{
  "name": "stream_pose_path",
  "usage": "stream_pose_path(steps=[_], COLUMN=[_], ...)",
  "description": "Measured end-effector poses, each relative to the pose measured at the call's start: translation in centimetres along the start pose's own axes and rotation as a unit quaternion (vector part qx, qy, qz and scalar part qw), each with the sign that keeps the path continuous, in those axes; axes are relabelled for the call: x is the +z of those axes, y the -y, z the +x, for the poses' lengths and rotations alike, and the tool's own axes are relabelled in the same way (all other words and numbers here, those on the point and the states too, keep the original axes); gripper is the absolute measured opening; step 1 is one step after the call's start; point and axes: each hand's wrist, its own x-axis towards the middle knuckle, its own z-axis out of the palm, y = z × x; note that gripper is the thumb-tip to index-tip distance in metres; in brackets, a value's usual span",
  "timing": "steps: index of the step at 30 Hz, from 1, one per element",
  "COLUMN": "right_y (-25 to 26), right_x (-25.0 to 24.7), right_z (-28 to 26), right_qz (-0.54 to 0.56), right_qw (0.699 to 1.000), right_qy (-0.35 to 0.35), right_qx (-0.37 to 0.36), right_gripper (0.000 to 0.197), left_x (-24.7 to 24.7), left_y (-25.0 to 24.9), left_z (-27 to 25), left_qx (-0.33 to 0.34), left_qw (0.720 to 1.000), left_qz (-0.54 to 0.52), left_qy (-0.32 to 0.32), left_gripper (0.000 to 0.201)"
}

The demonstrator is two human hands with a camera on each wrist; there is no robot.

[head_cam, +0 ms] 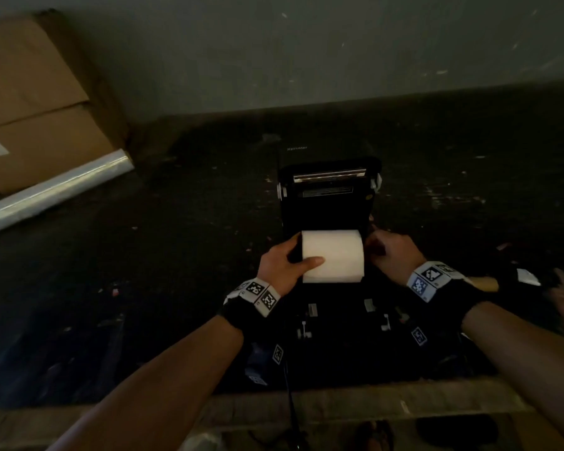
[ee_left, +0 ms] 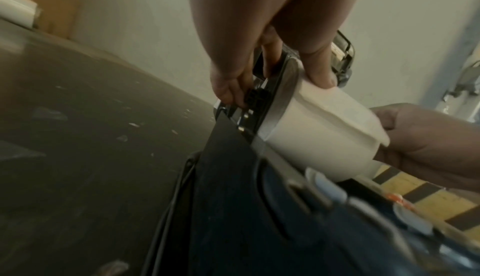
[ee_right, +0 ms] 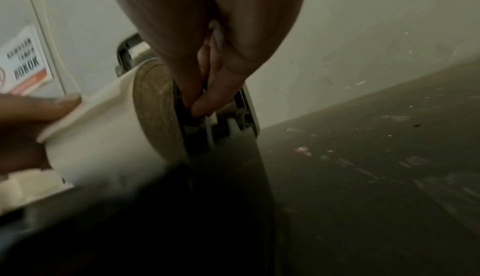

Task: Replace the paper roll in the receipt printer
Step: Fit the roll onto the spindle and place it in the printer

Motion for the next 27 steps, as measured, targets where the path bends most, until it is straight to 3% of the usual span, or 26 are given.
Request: stream_pose_path(steps=[27], right_y=[-0.1], right_x=[0.1], right_z=[-0.2], right_qz=[-0.03], right_qw=[1.0], right_qy=[0.003], right_qx=[0.006], right_gripper=[0.019], left_x=[0.9], left_y=[0.1], left_z=[0.3], left_qx=[0.014], left_qw=[0.999], left_qz=[0.042], left_qy=[-0.019], left_gripper=[0.064])
